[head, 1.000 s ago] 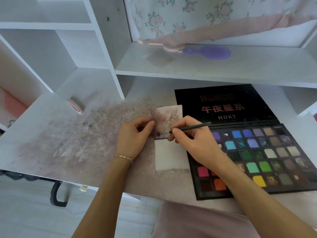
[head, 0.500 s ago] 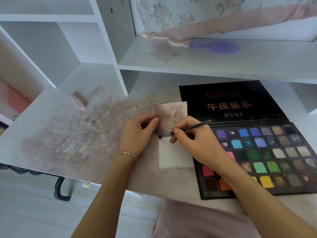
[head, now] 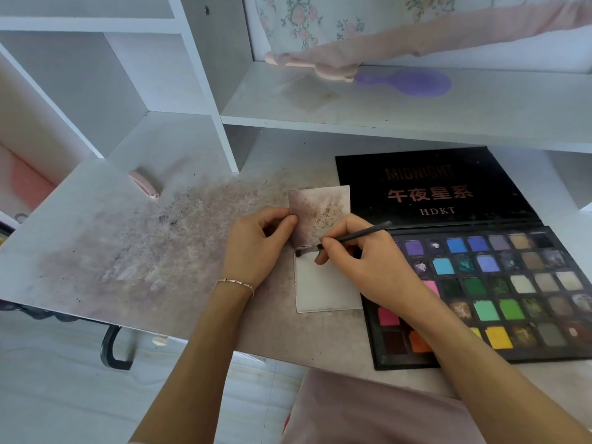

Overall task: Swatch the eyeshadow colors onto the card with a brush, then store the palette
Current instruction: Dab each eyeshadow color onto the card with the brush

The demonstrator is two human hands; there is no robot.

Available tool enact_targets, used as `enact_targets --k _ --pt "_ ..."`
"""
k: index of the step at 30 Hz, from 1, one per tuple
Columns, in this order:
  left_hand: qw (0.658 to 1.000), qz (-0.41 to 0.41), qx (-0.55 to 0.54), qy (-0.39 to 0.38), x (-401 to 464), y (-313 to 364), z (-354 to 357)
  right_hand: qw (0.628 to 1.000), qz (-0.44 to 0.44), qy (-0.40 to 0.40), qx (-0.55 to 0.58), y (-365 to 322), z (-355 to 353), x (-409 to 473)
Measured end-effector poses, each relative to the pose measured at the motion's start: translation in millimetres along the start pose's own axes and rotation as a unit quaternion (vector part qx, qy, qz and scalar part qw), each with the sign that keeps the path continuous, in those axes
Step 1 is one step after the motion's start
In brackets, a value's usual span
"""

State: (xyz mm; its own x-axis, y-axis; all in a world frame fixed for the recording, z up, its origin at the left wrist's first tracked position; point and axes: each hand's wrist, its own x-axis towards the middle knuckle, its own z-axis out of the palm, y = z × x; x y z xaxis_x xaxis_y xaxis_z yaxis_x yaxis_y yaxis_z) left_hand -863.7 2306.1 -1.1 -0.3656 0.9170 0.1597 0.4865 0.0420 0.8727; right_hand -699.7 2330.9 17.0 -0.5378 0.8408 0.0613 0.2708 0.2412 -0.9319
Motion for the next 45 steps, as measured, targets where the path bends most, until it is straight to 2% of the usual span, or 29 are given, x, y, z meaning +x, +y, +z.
enact_targets --k 37,45 --pt "1.000 -0.014 -0.004 -0.004 0.2 1.2 -0.5 1.000 0.004 0.001 -0.019 3.4 1.6 1.1" --pt "1.000 -0.013 0.006 0.000 0.3 0.9 -0.2 0.993 -0.024 0.046 0.106 1.3 -6.7 -0.1"
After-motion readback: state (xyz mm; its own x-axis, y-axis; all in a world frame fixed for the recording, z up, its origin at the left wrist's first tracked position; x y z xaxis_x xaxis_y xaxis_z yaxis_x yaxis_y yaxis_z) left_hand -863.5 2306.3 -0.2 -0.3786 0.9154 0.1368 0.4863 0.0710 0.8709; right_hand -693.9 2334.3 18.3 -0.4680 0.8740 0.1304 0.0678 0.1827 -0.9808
